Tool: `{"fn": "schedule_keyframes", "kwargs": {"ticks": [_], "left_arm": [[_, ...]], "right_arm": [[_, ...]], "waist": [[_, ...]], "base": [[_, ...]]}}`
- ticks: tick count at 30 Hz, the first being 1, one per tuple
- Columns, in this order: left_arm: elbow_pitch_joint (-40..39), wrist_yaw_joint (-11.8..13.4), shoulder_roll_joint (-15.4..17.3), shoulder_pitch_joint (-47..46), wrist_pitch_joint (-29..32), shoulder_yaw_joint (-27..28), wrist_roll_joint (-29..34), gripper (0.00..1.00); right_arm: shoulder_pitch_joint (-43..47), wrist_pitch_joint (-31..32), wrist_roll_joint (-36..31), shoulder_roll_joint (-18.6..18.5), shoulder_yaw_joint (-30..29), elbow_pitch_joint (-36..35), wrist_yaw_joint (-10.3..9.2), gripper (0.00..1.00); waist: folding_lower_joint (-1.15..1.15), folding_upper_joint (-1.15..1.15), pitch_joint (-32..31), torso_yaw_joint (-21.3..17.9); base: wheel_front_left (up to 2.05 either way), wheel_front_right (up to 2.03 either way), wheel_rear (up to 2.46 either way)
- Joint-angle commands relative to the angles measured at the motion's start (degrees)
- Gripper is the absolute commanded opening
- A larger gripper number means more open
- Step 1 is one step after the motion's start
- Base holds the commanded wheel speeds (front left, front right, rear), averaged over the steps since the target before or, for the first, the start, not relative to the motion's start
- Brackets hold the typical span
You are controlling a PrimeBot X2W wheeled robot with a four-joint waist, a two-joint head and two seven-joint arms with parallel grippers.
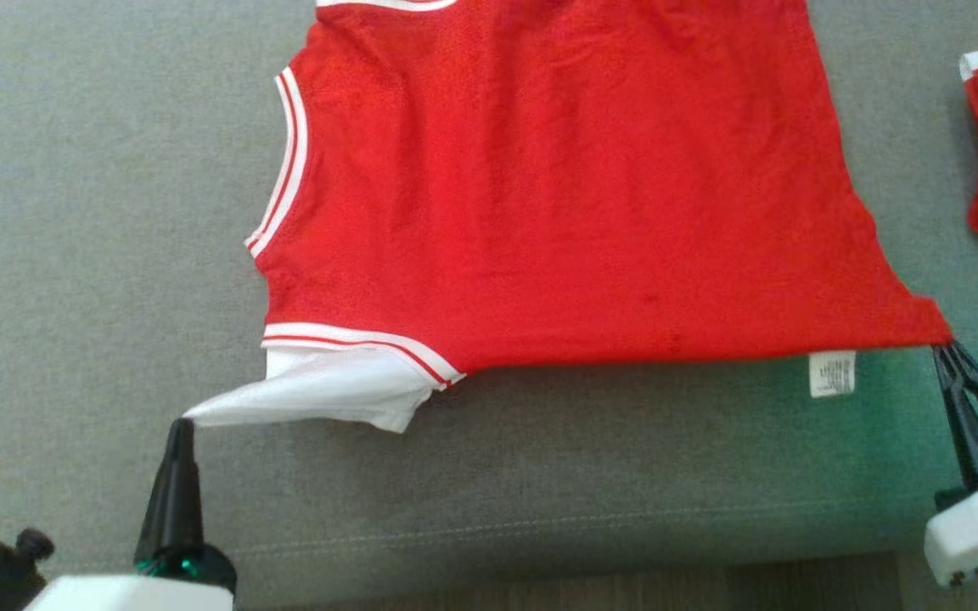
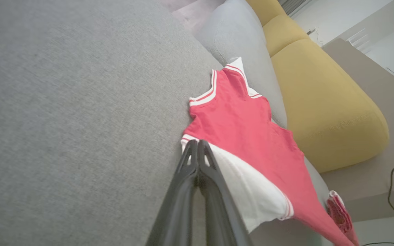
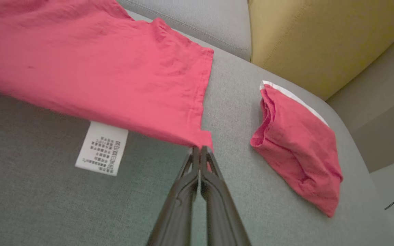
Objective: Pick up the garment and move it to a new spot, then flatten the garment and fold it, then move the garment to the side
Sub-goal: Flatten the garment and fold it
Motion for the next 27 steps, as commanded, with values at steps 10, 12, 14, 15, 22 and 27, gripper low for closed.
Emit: {"fn": "schedule_keyframes", "kwargs": {"ticks": [10,12,14,15,22,27], "left_arm": [[-2.39,3.33,-0.61,-15.55,5.39,0.29,-0.3,0.0],[0.13,2.42,-0.56,-19.0,5.32,0.32,-0.23,0.0],[3.03,1.05,-0.63,-22.5,5.01,0.23,-0.24,0.0],[4.37,0.14,-0.71,-24.26,4.74,0.08,-0.21,0.0],[13.7,-3.0,-0.37,-35.08,3.02,-0.73,2.26,0.0],[20.04,-4.09,-1.55,-40.3,1.73,-1.31,3.11,0.0]], "right_arm": [[-15.51,3.58,-0.78,-5.03,8.07,7.18,-0.03,0.0],[-19.28,3.46,-0.45,-5.16,9.01,10.88,-0.03,0.0],[-22.73,2.95,0.22,-5.01,9.24,14.37,-0.03,0.0],[-24.29,2.51,0.29,-4.93,9.2,15.79,-0.03,0.0],[-34.37,-0.95,-0.68,-4.78,9.95,23.62,-0.03,0.0],[-38.87,-3.27,-2.02,-4.6,11.3,27.94,-0.03,0.0]], "waist": [[0.0,0.0,1.87,-0.35],[0.0,0.0,2.49,-0.4],[0.0,0.0,3.3,-0.14],[0.0,0.0,3.75,-0.01],[0.0,0.0,7.31,0.02],[0.0,0.0,9.16,0.28]], "base": [[0.0,0.0,0.0],[0.0,0.0,0.0],[0.0,0.0,0.0],[0.0,0.0,0.0],[0.0,0.0,0.0],[0.0,0.0,0.0]]}}
